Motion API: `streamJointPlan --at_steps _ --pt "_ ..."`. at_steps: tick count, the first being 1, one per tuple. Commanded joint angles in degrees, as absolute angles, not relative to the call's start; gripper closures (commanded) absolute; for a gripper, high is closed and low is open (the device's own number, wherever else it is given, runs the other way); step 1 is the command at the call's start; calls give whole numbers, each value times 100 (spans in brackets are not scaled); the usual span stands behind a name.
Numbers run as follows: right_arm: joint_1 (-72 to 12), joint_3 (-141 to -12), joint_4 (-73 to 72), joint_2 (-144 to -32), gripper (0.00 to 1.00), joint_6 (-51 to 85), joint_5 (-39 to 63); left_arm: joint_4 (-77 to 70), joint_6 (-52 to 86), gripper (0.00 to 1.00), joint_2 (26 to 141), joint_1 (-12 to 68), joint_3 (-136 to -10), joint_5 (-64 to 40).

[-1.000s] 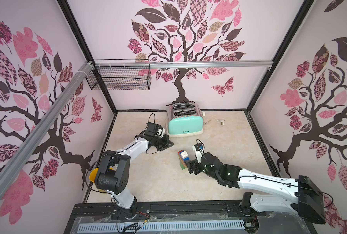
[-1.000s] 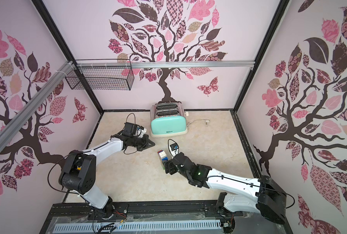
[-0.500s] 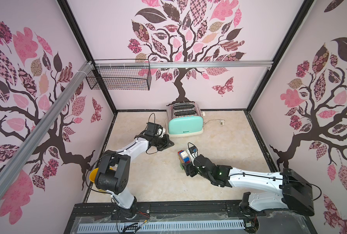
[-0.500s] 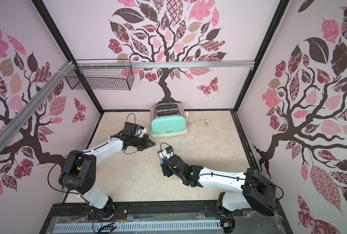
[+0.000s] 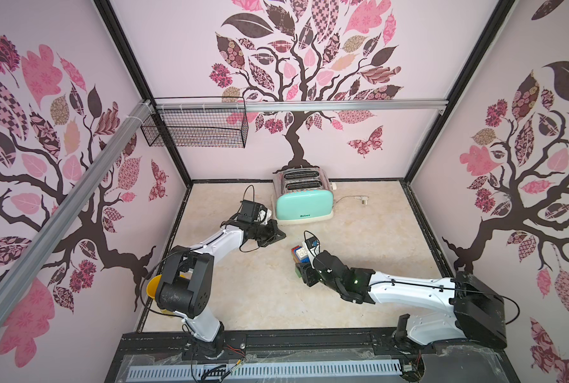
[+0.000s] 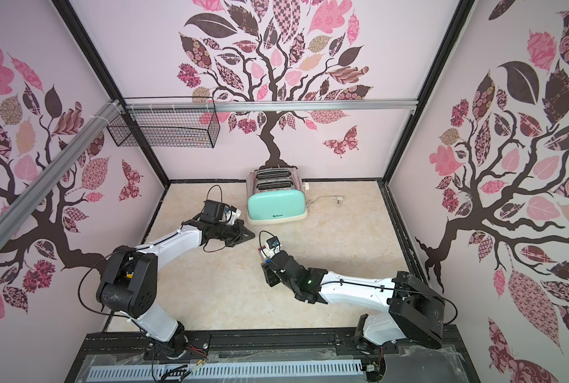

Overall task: Assemble a spoon with lego
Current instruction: Adjust the lego brick at the center of the board.

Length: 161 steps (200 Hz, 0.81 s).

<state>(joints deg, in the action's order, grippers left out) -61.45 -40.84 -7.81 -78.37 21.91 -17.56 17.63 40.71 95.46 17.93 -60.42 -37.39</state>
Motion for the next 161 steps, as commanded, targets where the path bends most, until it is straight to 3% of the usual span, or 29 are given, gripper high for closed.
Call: streamJointPlan --at_steps 1,45,108,133,161 --pt "-6180 -4262 -734 -7875 51 2197 -1863 1670 4063 100 9546 1784 -6095 -3771" --pt "-6179 -4315 -651 -7926 60 2241 -1894 1675 4061 100 9543 1784 -6099 -3771" --pt "-6155 -4611 -225 -7814 62 2546 -1617 1694 4056 100 9546 1784 -6108 -3771" --pt "-5945 -4840 233 -7640 62 2960 -983 1701 4043 100 9560 1784 -6117 -3771" --pt "-5406 -4922 561 -7383 63 3772 455 1723 4034 100 9569 1787 -6126 -3771"
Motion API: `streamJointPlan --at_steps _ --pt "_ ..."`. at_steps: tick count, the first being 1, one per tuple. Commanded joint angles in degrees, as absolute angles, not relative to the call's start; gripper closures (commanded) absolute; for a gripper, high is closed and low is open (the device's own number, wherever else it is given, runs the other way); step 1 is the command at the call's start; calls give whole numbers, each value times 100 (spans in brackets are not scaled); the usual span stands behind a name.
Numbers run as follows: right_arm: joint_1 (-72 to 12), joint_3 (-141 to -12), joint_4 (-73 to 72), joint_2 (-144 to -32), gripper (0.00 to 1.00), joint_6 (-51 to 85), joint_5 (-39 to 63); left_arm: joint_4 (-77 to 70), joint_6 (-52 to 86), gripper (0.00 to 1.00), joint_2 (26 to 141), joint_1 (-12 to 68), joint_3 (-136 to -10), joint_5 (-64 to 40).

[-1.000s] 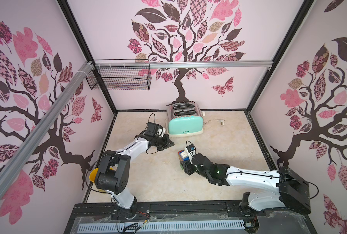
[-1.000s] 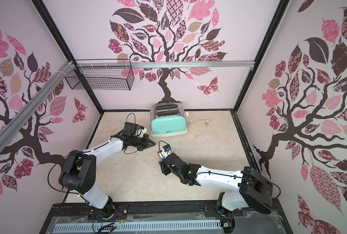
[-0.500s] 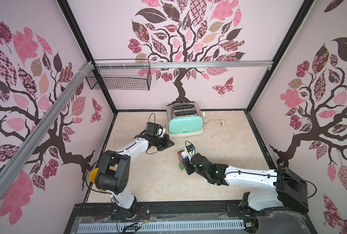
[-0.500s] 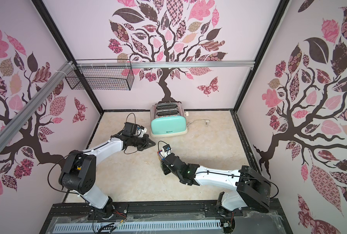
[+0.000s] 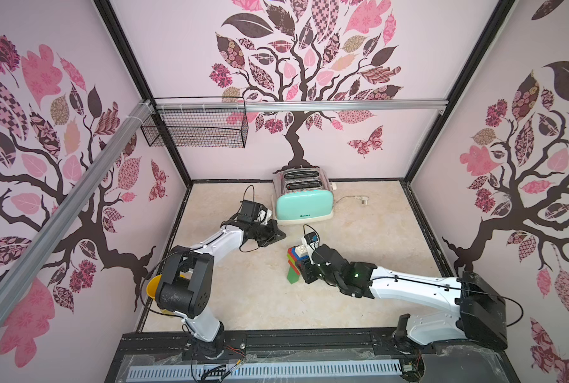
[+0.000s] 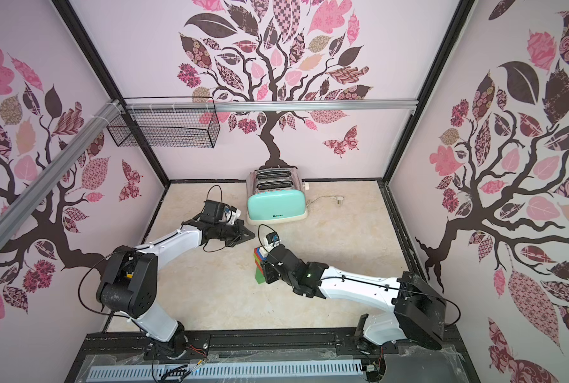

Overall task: Assemble a spoon with lego
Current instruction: Adjust the lego brick at the center of the board.

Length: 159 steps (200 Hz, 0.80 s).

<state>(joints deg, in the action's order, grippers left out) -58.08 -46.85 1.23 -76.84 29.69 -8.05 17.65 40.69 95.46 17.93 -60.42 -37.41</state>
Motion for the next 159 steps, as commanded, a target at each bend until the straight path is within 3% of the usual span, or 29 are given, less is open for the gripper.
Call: streamJointPlan --at_steps 1,35,66,159 --pt "-5392 -4922 566 -7374 63 3802 496 1723 4030 100 9570 1785 -6126 -3771" --pt "-4882 -5186 1404 -7399 62 4723 1671 1741 4028 100 9589 1784 -6133 -3778" --pt "-4615 -4810 986 -7451 62 5605 2592 1734 4043 100 9615 1785 -6144 -3788" --pt "-4310 -4520 565 -8155 63 5924 3055 1748 4037 100 9724 1836 -6107 -3744"
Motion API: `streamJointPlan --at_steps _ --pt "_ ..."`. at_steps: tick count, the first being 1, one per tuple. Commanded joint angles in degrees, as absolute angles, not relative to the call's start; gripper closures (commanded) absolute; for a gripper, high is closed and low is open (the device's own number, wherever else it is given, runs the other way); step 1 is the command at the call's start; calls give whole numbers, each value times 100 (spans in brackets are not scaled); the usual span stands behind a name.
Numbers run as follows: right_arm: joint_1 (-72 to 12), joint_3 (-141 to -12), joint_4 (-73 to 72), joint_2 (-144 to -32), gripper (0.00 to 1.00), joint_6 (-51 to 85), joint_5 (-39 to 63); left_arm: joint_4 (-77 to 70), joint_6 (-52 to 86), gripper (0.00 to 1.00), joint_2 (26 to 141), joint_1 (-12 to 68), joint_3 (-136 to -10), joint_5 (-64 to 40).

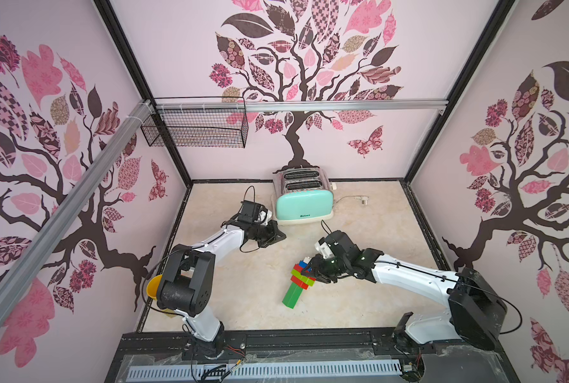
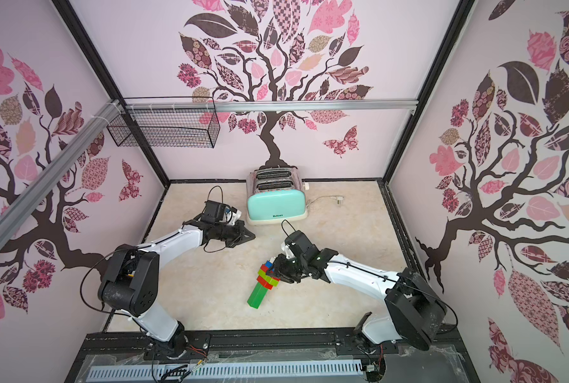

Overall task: Assemble a spoon with lego
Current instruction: Adjust the lego brick at the center of the board.

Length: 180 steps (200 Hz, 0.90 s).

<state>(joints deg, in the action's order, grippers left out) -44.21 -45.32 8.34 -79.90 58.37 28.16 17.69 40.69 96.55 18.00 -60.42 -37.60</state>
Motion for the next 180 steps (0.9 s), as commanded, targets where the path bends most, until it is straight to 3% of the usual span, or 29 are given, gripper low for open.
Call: streamJointPlan --at_steps 1,180 --pt "-4308 -4514 551 -8164 63 5928 3066 1748 4036 100 9727 1837 -6108 -3744" --pt "-4087 -4404 -314 -9140 61 6227 3495 1475 4564 100 9857 2004 -5852 -3850"
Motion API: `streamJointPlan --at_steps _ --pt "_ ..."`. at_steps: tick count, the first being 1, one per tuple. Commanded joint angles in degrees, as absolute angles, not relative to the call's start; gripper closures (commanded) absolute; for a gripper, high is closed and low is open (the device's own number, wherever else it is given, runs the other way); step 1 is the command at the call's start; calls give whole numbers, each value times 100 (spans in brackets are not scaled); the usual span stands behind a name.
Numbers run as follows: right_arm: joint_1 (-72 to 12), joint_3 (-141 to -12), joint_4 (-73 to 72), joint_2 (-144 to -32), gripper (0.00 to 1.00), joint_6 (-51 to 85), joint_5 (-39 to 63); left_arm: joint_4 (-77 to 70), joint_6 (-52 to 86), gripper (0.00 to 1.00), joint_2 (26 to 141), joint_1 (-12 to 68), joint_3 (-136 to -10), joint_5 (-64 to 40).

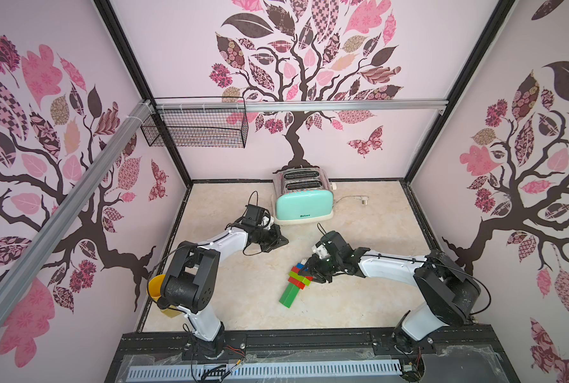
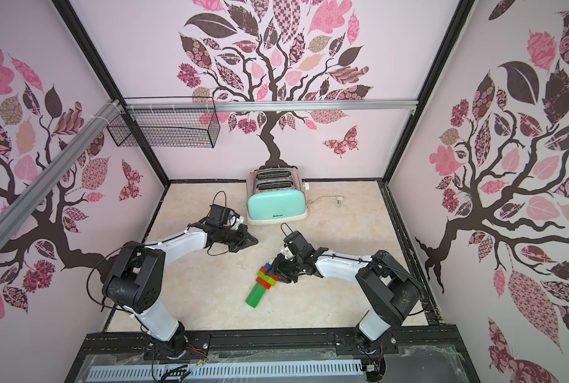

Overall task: Assemble a spoon with lego
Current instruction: Adjust the lego brick at the center of the board.

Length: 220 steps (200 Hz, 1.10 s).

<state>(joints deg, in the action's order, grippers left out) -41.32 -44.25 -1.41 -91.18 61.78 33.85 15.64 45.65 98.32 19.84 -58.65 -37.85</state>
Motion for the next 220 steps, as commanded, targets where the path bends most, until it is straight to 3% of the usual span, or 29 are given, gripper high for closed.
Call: streamJointPlan --at_steps 1,116,154,220 --pt "-4087 -4399 -320 -9140 61 6229 3497 1480 4563 100 9859 2004 -5853 -3850" --pt "-4061 -4097 -503 -9108 54 6267 3447 1502 4570 100 9932 2021 -5817 -3841" --pt "-4052 -3974 -440 -9031 34 6231 3358 1503 4586 100 9918 2039 -5783 -3823" --pt "-4043 -3914 38 -8756 16 6021 3044 1499 4585 100 9894 2039 -5757 -3790"
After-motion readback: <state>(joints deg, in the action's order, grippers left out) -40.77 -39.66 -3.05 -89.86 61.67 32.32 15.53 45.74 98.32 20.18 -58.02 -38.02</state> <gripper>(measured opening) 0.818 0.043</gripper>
